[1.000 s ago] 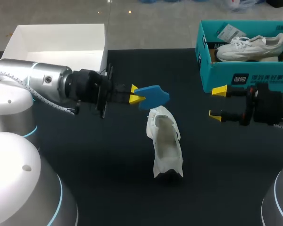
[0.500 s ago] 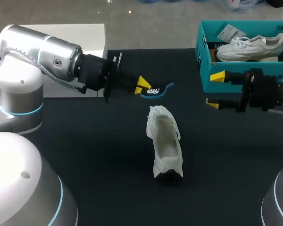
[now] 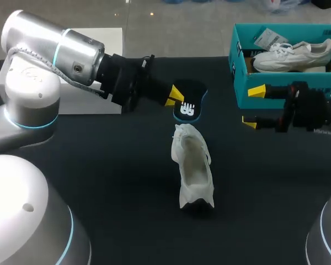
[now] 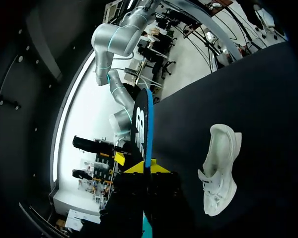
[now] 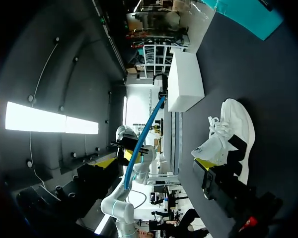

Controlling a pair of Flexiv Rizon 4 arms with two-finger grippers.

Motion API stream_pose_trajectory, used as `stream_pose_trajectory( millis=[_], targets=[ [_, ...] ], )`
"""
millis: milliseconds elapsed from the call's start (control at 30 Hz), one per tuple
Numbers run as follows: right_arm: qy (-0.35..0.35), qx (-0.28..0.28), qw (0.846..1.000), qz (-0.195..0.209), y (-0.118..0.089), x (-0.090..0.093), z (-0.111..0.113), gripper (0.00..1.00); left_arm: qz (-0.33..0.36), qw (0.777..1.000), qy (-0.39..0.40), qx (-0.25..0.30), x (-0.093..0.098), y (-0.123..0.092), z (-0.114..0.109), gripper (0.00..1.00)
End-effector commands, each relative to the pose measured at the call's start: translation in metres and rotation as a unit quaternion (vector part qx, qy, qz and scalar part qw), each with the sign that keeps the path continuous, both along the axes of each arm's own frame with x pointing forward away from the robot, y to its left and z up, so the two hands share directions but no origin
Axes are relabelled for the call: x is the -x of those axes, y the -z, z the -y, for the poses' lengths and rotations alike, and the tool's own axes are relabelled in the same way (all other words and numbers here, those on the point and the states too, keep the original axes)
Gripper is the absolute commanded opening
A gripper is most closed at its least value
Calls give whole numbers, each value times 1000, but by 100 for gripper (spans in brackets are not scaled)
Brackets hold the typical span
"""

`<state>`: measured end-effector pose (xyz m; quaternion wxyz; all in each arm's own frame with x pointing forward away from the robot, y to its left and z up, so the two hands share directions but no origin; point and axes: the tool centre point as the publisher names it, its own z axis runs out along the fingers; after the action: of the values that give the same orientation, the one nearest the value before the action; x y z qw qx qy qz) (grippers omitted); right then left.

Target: Take the shoe out of the shoebox, open the shoe tongue, remove and reinsert the insole, then place the shoe into the shoebox

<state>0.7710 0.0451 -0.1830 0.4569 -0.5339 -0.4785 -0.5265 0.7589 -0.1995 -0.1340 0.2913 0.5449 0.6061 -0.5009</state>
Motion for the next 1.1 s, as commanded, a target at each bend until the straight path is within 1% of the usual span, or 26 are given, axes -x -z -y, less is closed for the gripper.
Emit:
stream_pose_trajectory(
  millis=[33,67,100,133,167,267,333,433,500,667,700,833,900,967,1033,1100],
  targets=[
    [2,9,1000,-2,-1,1,1,100,43,999,0,6,5,2,0,0],
    [3,9,1000,-2,-1,0,1,100,84,996,5,8,8,3,3,0],
    [3,10,1000,-3,0,-1,0,100,107,994,9,6,9,6,5,0],
    [2,11,1000,-5,0,-2,-1,100,148,989,16,-14,9,10,7,0],
    [0,12,1000,-5,0,-3,-2,100,179,983,28,-17,9,12,10,0],
    [-5,14,1000,-8,-1,-3,-7,100,217,975,29,-25,8,14,19,0],
    [-4,13,1000,-10,-2,-5,-9,100,238,971,24,-19,7,13,25,0],
    [1,11,1000,-9,-3,-10,-11,100,266,963,26,-12,8,15,33,0],
    [4,11,1000,-7,-5,-13,-13,100,270,962,25,-4,10,17,37,0],
    [12,22,1000,4,-8,-19,-17,100,228,973,30,32,18,24,51,0],
    [12,23,1000,5,-9,-20,-17,96,220,974,27,42,20,25,54,0],
    [12,26,1000,8,-10,-22,-18,89,180,981,27,63,26,27,63,0],
    [11,29,999,10,-10,-22,-19,86,186,980,33,62,28,27,66,0],
    [10,30,999,11,-11,-23,-19,79,188,980,35,60,29,27,68,0],
    [10,31,999,11,-11,-25,-20,50,185,980,38,56,30,28,70,0],
    [10,34,999,12,-12,-26,-21,46,185,980,38,55,32,29,72,0]
  ],
)
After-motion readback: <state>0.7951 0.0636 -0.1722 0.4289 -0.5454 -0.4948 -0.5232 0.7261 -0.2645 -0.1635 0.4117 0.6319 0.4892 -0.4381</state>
